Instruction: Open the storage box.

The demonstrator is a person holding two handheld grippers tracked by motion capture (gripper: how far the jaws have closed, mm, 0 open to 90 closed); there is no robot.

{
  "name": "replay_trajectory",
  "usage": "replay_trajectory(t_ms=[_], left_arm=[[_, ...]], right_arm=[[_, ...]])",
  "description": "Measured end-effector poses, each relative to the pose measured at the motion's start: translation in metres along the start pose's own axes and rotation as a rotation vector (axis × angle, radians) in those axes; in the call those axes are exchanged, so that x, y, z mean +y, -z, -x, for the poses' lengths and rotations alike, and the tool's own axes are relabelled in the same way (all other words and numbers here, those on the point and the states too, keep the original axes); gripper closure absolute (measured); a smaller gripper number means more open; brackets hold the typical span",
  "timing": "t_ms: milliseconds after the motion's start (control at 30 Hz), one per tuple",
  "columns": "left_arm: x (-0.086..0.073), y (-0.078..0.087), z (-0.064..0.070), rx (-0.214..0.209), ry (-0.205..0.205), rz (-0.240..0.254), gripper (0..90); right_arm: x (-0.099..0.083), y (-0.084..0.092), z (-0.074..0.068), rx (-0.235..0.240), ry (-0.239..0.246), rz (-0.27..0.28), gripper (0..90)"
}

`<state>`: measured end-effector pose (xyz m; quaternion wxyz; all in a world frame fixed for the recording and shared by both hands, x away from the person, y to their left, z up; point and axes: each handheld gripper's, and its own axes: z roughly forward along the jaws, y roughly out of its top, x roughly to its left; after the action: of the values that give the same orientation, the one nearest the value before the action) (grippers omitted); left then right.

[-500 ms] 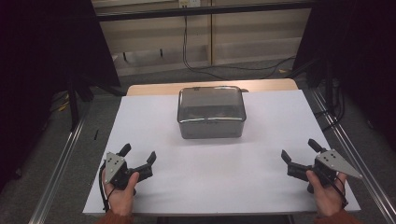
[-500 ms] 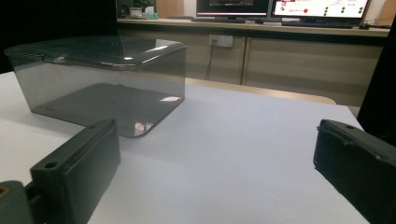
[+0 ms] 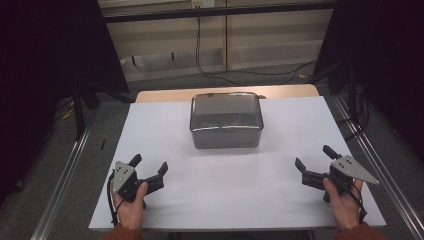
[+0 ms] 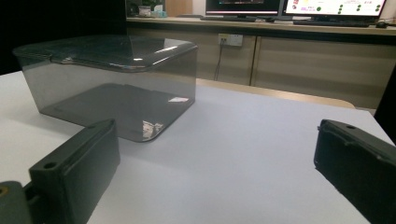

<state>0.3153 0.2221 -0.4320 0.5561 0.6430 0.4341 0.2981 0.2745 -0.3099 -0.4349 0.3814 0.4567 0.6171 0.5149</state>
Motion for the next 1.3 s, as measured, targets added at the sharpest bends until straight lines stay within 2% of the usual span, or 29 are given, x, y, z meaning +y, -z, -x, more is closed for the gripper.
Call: replay_trajectory(t_ms=[200, 367, 500, 667, 900, 1000, 1100, 1300], left_arm=[[-0.002, 0.000, 0.001, -0.003, 0.001, -0.017, 3.2], [-0.001, 0.002, 0.001, -0.005, -0.009, -0.004, 3.2], [0.000, 0.003, 0.004, 0.005, -0.036, -0.010, 3.2], [-0.001, 0.003, 0.003, -0.012, -0.015, -0.010, 3.3], [-0.001, 0.002, 0.005, -0.025, -0.035, -0.013, 3.9], [0.000, 0.003, 0.005, -0.024, -0.029, -0.003, 3.9], [-0.001, 0.002, 0.004, -0.020, -0.017, -0.006, 3.7], [-0.002, -0.001, 0.006, -0.031, -0.027, -0.015, 3.6]], right_arm=[[0.001, -0.002, -0.003, 0.015, -0.006, 0.007, 0.0], [0.004, -0.005, -0.007, 0.021, -0.007, 0.011, 0.0], [0.005, -0.011, -0.014, 0.046, -0.007, 0.005, 0.0], [0.006, -0.018, -0.019, 0.070, -0.018, 0.005, 0.0], [0.009, -0.027, -0.029, 0.097, 0.005, 0.013, 0.0], [0.010, -0.030, -0.033, 0.115, 0.017, 0.013, 0.8], [0.014, -0.033, -0.040, 0.147, 0.021, 0.037, 0.0], [0.016, -0.042, -0.049, 0.171, 0.028, 0.036, 0.0]])
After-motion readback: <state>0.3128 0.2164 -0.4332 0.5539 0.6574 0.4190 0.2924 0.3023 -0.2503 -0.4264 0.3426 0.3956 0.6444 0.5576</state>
